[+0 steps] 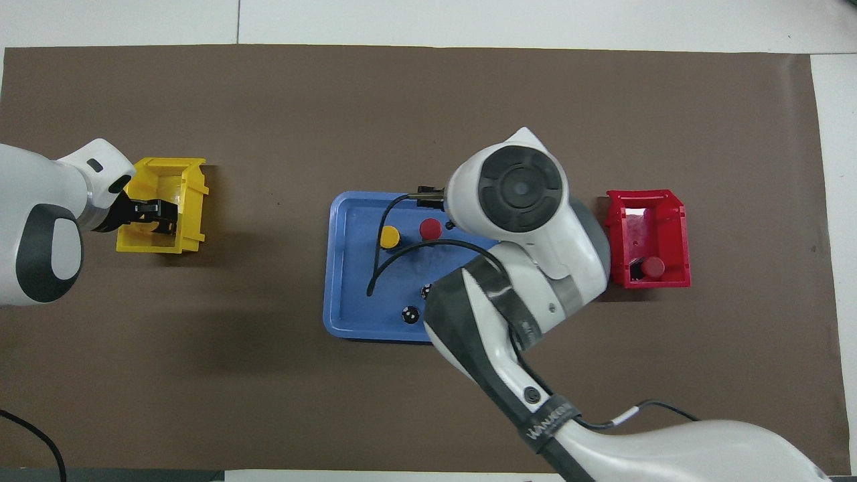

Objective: Sort red and yellow buttons by color
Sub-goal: 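Release the yellow button with the left gripper while the right gripper lifts the red button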

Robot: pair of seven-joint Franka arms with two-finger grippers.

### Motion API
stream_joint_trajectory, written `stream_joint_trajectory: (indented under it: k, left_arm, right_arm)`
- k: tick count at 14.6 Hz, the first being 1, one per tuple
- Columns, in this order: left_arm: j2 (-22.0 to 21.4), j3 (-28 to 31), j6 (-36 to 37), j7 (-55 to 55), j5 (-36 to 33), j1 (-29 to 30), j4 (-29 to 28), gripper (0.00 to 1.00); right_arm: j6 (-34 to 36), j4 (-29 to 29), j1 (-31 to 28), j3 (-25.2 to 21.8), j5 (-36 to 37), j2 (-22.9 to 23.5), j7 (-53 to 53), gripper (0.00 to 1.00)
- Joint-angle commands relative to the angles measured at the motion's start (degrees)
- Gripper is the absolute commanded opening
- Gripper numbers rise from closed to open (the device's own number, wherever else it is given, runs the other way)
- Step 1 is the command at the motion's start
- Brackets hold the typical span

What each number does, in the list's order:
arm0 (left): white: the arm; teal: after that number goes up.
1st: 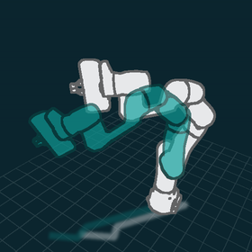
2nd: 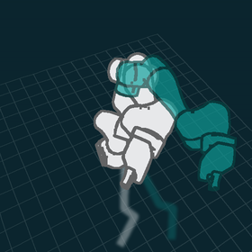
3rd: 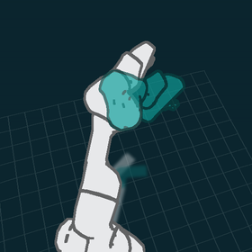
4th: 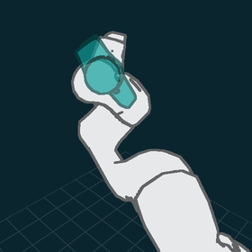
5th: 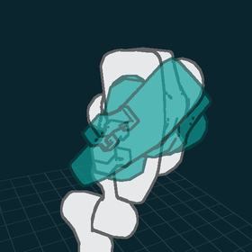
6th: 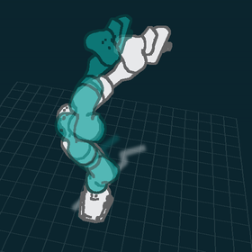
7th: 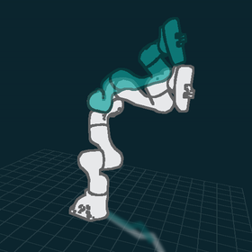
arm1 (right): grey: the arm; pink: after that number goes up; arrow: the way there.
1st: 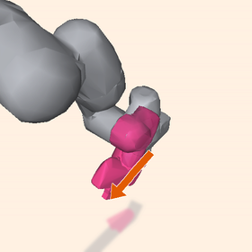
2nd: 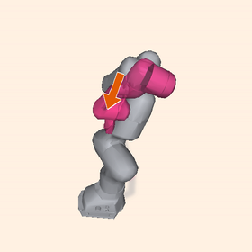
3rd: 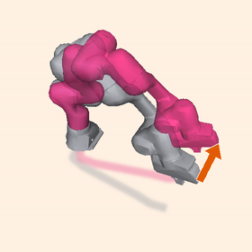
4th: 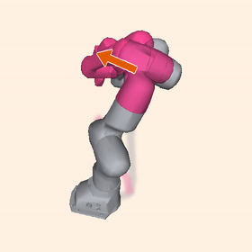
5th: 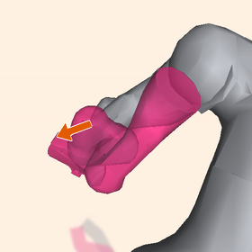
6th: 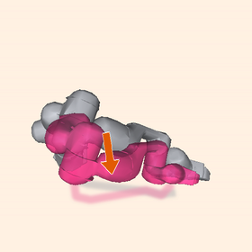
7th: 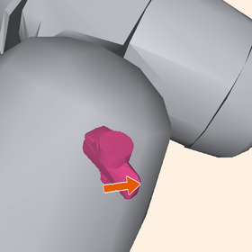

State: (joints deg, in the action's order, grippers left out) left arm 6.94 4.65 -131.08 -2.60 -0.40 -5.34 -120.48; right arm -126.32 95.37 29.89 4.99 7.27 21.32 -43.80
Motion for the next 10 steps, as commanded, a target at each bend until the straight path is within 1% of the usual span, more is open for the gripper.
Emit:
stream_joint_trajectory:
  k: [1,3,4,5,6,7,8,9,10]
  left_arm:
    - [-1.14,-0.52,7.11,-0.30,0.04,0.94,5.22,0.82]
    - [-0.79,-0.52,16.17,-0.21,0.04,0.68,11.99,0.44]
    - [-1.05,-0.43,19.86,-0.30,0.13,1.03,14.72,0.35]
    - [-1.23,-0.17,22.69,-0.56,0.13,1.12,16.75,0.43]
    - [-1.66,-0.08,24.80,-1.00,0.31,1.81,18.51,0.72]
    - [-2.10,-0.17,25.61,-1.09,0.83,2.43,19.57,0.95]
    - [-3.07,-0.34,25.70,-0.83,1.27,2.17,19.67,1.00]
    - [-3.51,-1.13,25.79,-0.04,1.45,1.82,19.58,1.00]
    - [-3.51,-1.48,25.53,1.62,1.45,0.17,19.58,1.00]
  right_arm:
    - [-1.47,-2.56,0.78,-0.15,1.96,3.72,-1.55,0.71]
    - [-1.74,-0.98,1.40,-0.15,2.05,3.81,-1.73,0.70]
    - [-2.44,-0.02,1.84,-0.15,2.05,3.81,-1.73,0.70]
    - [-2.79,0.95,1.93,-0.15,2.05,3.55,-1.73,0.70]
    - [-2.53,1.57,2.02,-0.15,2.05,3.29,-1.73,0.70]
    - [-2.36,1.92,2.02,-0.15,2.05,3.20,-1.64,0.70]
    - [-2.62,2.71,2.02,-0.06,2.05,3.02,-1.55,0.70]
    - [-2.88,3.42,2.02,-0.15,2.05,2.76,-1.55,0.69]
    - [-2.88,4.03,2.11,-0.06,2.05,2.50,-1.55,0.68]
